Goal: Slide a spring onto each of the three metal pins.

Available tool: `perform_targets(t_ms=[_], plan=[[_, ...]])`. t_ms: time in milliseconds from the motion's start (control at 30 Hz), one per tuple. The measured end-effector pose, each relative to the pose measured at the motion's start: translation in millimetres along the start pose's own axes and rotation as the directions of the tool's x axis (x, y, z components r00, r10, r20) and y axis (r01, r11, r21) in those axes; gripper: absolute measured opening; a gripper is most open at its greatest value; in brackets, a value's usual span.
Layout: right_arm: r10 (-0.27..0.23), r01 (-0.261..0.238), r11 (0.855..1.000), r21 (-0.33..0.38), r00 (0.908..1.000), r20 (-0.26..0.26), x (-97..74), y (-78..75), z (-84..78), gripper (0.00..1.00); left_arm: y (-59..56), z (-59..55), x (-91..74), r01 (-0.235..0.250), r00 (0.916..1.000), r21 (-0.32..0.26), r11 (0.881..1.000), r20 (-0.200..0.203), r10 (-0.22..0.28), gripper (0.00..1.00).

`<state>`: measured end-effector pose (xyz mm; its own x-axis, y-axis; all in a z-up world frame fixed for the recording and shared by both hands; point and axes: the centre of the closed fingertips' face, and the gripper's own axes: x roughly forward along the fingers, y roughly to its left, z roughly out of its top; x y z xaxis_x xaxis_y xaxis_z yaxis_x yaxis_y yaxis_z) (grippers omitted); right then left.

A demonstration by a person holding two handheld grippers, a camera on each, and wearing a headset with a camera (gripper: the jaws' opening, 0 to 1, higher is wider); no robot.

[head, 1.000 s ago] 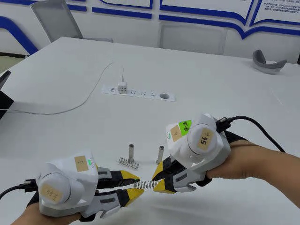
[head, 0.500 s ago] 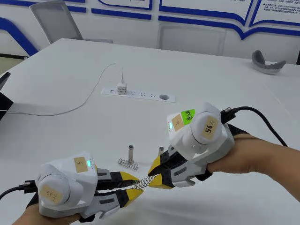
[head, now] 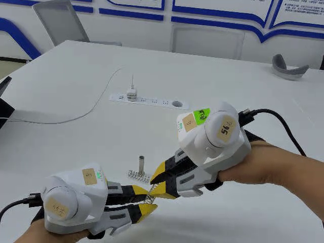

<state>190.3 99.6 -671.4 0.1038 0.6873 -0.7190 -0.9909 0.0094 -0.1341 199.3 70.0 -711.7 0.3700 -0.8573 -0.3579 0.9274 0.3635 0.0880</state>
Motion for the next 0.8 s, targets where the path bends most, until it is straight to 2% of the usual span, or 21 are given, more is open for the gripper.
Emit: perform_targets(t_ms=[267, 367, 800], plan=[[-0.008, 0.008, 1.0, 0.01, 0.9998, 0.016, 1.3, -0.2, 2.6, 0.12, -2.1, 1.6, 2.1, 0.005, 0.9998, -0.033, 0.999, 0.019, -0.005, 0.11], [-0.009, 0.009, 1.0, 0.02, 0.9999, 0.014, 1.2, 0.4, 0.5, 0.16, -1.6, 1.6, 2.1, 0.004, 0.9997, -0.043, 0.999, 0.025, -0.003, 0.1], [-0.023, 0.02, 0.998, 0.065, 0.9992, 0.032, 0.4, -1.7, -3.1, 0.13, 0.5, 3.4, 1.9, -0.002, 0.9993, -0.052, 0.999, 0.036, 0.004, 0.11]])
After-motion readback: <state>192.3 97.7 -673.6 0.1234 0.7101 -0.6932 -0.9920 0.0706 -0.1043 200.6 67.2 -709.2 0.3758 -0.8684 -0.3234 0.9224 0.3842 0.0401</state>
